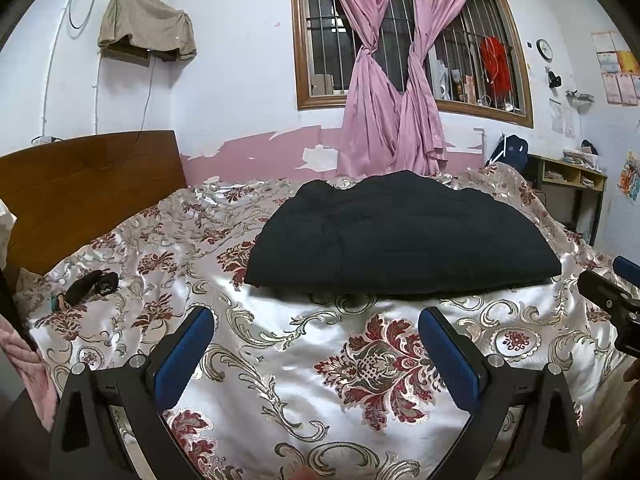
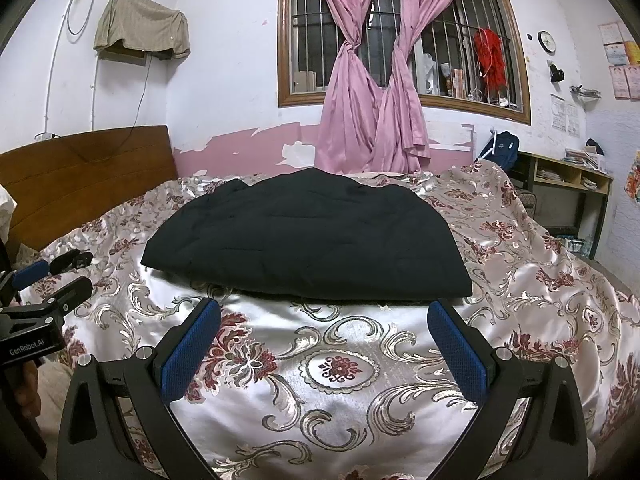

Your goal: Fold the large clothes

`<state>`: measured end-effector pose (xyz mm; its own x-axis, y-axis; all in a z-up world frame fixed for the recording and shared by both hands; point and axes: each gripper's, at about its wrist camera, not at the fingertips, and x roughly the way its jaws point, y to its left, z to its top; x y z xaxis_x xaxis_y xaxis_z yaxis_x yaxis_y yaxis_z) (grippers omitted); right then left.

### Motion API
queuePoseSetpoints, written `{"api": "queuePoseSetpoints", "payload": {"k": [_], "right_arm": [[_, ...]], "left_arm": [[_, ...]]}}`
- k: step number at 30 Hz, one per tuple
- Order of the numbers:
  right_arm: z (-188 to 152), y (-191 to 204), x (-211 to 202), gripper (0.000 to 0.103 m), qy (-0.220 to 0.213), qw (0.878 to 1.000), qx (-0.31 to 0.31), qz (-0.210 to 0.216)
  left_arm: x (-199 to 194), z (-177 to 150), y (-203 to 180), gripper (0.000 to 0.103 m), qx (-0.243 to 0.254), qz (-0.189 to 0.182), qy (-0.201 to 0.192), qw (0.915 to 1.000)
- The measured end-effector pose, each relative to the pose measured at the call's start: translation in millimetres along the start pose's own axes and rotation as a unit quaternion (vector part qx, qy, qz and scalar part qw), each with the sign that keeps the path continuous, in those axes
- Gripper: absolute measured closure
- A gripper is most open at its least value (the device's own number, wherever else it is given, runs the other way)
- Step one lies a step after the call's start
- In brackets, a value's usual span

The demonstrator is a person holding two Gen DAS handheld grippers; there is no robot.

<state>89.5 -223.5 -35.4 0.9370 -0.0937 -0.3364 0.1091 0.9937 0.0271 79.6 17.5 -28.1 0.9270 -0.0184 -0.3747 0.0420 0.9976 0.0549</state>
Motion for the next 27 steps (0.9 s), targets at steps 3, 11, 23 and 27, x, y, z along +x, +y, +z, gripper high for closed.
{"api": "queuePoseSetpoints", "payload": {"k": [3, 11, 23, 27], "right_arm": [[-1.0, 0.1, 0.0, 0.002, 0.0, 1.0, 0.002, -0.001], [-0.8, 0.0, -0.3, 0.002, 0.0, 1.0, 0.002, -0.002], [-0.7, -0.1, -0.6, 0.002, 0.0, 1.0, 0.003, -0.002], [-0.7, -0.1, -0.4, 0.002, 0.0, 1.0, 0.003, -0.002]], "left_arm": [[-1.4, 1.1, -0.2, 0.0, -0.001, -0.001, 0.001, 1.0], [-1.5, 1.0, -1.2, 0.0, -0.001, -0.001, 0.001, 1.0], [-1.4, 0.5, -1.3, 0.0, -0.001, -0.001, 0.0, 1.0], [-1.6, 0.2, -0.8, 0.0, -0.002, -0.001, 0.0, 1.0]]}}
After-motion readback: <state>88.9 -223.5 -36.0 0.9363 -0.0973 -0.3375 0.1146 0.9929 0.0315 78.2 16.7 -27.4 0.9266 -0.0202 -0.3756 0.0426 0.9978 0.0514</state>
